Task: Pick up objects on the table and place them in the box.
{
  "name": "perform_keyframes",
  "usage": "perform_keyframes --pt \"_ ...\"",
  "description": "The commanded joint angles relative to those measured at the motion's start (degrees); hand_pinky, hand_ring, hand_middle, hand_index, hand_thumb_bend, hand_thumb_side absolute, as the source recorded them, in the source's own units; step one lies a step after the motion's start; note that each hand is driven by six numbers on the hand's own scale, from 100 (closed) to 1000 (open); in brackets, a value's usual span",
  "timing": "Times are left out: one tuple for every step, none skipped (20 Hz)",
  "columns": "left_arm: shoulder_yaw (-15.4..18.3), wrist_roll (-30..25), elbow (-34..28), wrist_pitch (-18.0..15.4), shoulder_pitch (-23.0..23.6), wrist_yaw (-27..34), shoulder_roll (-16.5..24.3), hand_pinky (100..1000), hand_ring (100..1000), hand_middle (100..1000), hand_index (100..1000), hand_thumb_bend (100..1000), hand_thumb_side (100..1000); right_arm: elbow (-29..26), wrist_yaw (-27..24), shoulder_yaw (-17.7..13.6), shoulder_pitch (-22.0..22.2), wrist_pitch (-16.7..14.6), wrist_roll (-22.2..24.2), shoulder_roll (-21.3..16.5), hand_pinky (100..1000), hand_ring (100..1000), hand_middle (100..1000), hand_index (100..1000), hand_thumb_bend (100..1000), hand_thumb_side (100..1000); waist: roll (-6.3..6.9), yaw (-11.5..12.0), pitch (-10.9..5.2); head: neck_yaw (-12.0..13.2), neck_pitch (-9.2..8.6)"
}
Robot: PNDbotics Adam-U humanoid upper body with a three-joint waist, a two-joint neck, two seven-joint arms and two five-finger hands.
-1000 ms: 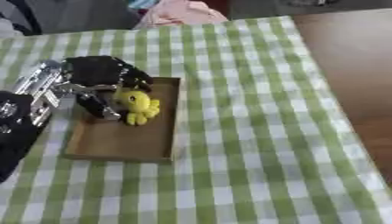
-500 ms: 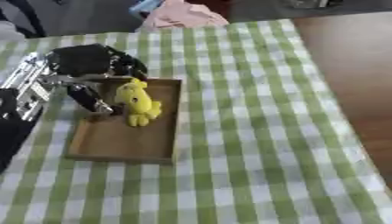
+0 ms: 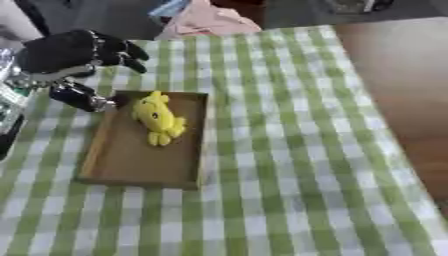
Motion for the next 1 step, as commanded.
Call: perform_keyframes --pt "1.6 0.4 -1.7 0.5 0.4 3.5 1.5 388 708 755 797 126 309 -1.6 0.3 -1.2 -0.4 -0.2 -0.8 -1.5 702 644 534 853 100 655 -0.69 0.9 -1.03 -1.0 -0.53"
